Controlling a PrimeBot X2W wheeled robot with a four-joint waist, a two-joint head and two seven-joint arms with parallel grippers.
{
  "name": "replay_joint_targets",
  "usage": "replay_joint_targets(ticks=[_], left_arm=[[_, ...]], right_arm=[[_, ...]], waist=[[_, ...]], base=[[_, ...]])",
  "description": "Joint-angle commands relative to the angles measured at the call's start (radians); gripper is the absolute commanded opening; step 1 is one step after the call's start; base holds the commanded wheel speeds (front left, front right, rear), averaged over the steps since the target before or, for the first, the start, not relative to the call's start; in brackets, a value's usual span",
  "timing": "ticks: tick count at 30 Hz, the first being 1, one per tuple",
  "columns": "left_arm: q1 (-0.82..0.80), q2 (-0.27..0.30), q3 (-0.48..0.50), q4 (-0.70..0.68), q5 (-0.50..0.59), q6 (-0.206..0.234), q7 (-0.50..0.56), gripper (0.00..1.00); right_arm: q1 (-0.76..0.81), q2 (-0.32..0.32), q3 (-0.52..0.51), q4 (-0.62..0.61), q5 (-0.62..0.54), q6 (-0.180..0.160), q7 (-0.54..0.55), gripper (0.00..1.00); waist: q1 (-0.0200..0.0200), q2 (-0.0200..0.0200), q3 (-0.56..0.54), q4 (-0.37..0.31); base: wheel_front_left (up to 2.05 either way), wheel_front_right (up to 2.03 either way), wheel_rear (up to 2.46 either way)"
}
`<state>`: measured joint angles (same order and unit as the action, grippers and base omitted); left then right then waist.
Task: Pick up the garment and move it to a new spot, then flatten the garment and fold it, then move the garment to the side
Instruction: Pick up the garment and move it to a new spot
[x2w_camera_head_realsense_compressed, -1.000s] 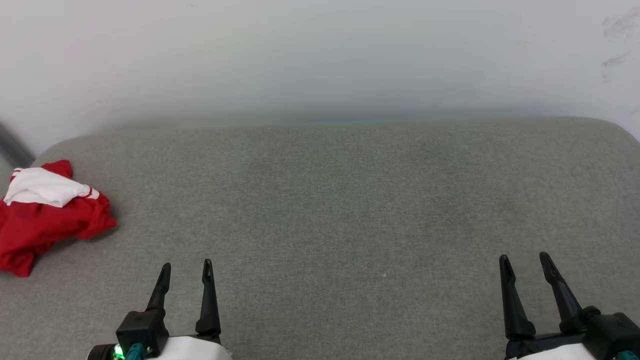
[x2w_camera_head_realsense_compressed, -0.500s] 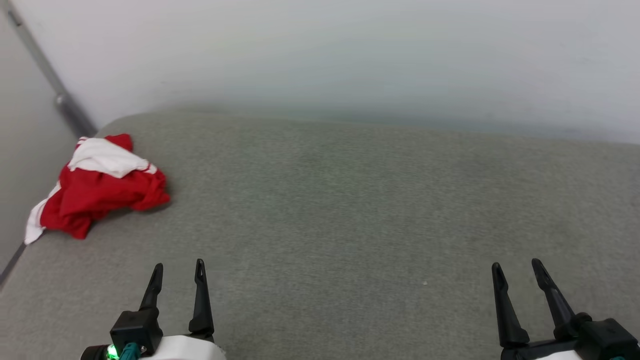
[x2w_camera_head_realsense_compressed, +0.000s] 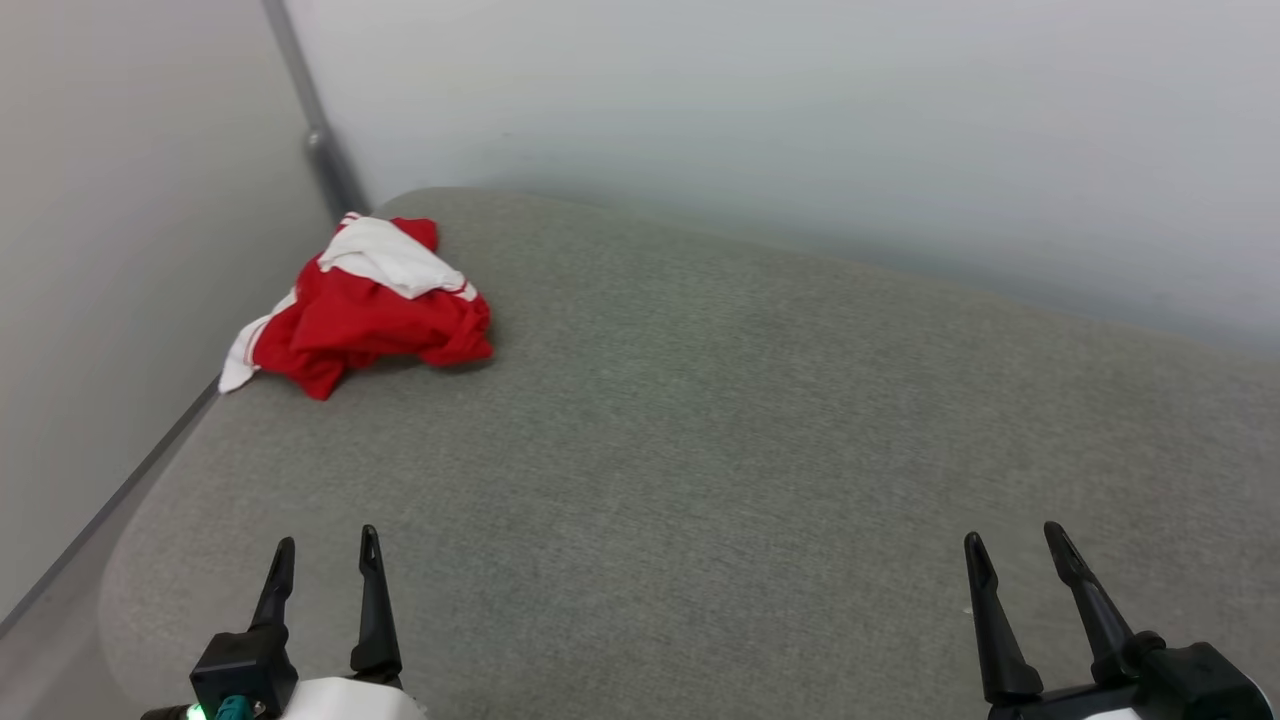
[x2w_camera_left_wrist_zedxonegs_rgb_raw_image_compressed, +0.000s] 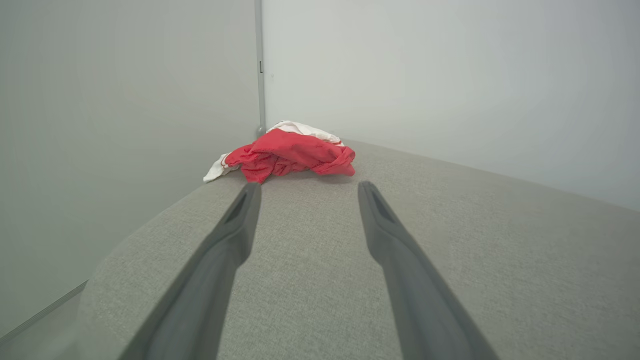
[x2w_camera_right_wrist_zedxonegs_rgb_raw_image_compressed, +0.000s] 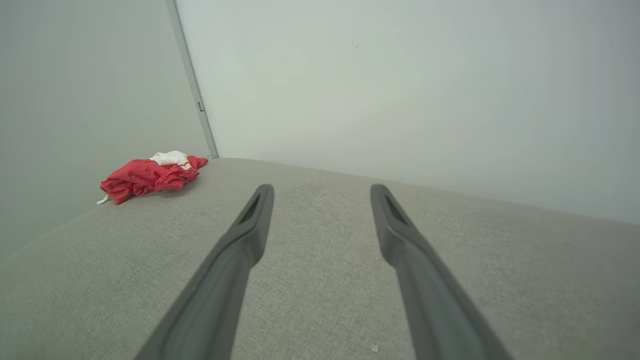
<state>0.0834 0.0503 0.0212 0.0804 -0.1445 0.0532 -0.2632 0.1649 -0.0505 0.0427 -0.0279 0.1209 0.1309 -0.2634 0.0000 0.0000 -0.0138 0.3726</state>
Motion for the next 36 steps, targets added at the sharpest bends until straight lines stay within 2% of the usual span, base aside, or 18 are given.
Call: replay_joint_targets(ticks=[1, 10, 20, 22, 30, 36], left_arm=[[0.01, 0.0, 0.006, -0.001, 0.004, 0.001, -0.003, 1.0], [0.015, 0.0, 0.033, 0.0, 0.009, -0.006, -0.003, 1.0], [-0.027, 0.0, 0.071, -0.001, -0.01, -0.014, -0.003, 1.0], [-0.071, 0.004, 0.094, -0.001, -0.004, -0.028, -0.003, 1.0], [-0.37, 0.1, 0.203, 0.062, -0.024, -0.1, -0.002, 1.0], [-0.603, 0.212, 0.249, 0.152, -0.042, -0.135, -0.002, 1.0]], right_arm=[[0.007, 0.001, 0.0, -0.002, -0.007, 0.0, -0.002, 1.0], [0.012, 0.001, 0.01, 0.0, -0.011, 0.0, -0.002, 1.0], [-0.003, 0.001, 0.011, -0.006, -0.022, 0.0, -0.002, 1.0], [-0.014, 0.001, 0.009, -0.011, -0.03, 0.0, -0.002, 1.0], [-0.07, 0.0, -0.023, -0.042, -0.103, 0.0, -0.002, 1.0], [-0.137, 0.0, -0.044, -0.086, -0.157, 0.0, -0.002, 1.0]], waist=[[0.0, 0.0, -0.003, 0.031], [0.0, 0.0, -0.006, 0.062], [0.0, 0.0, 0.018, 0.037], [0.0, 0.0, 0.038, 0.03], [0.0, 0.0, 0.17, -0.016], [0.0, 0.0, 0.306, -0.061]], base=[[0.0, 0.0, 0.0], [0.0, 0.0, 0.0], [0.0, 0.0, 0.0], [0.0, 0.0, 0.0], [0.0, 0.0, 0.0], [0.0, 0.0, 0.0]])
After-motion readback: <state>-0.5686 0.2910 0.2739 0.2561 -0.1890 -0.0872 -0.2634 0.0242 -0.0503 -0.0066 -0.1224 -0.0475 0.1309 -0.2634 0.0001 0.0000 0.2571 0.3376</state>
